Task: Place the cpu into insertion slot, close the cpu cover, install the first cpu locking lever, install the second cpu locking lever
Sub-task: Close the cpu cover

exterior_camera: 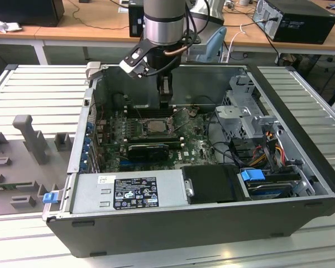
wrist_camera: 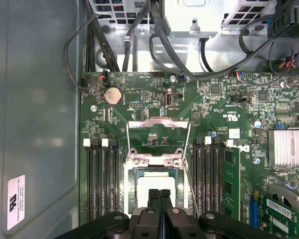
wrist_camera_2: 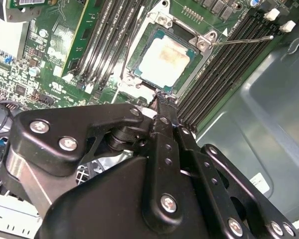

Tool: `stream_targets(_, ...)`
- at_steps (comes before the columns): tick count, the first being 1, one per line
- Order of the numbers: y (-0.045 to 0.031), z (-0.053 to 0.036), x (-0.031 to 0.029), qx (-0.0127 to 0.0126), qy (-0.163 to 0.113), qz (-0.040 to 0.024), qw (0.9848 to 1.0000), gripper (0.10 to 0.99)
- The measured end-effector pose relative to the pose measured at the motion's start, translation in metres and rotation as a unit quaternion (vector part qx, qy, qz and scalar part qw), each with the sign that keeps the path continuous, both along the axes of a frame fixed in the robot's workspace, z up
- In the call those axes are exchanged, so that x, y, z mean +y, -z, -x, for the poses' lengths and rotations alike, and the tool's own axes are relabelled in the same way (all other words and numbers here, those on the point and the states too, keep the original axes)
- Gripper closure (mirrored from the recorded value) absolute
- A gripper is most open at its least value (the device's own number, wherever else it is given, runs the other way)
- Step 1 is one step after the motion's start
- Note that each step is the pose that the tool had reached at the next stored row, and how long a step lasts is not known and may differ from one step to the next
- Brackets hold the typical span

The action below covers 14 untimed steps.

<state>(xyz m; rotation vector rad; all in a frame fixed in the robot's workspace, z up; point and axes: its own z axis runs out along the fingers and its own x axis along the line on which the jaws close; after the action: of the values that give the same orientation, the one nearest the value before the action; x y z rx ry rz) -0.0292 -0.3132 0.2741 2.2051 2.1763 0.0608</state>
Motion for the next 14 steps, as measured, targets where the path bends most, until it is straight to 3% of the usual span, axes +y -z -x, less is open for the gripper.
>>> stream_targets(4,-0.0017,-0.0021,0.0001,0.0000,0.000,-0.0001,1.0000,0.980)
stream_targets(14,-0.0018,-0.0359,0.0014,0.0000,-0.011,0.0000,0.9999,0.980)
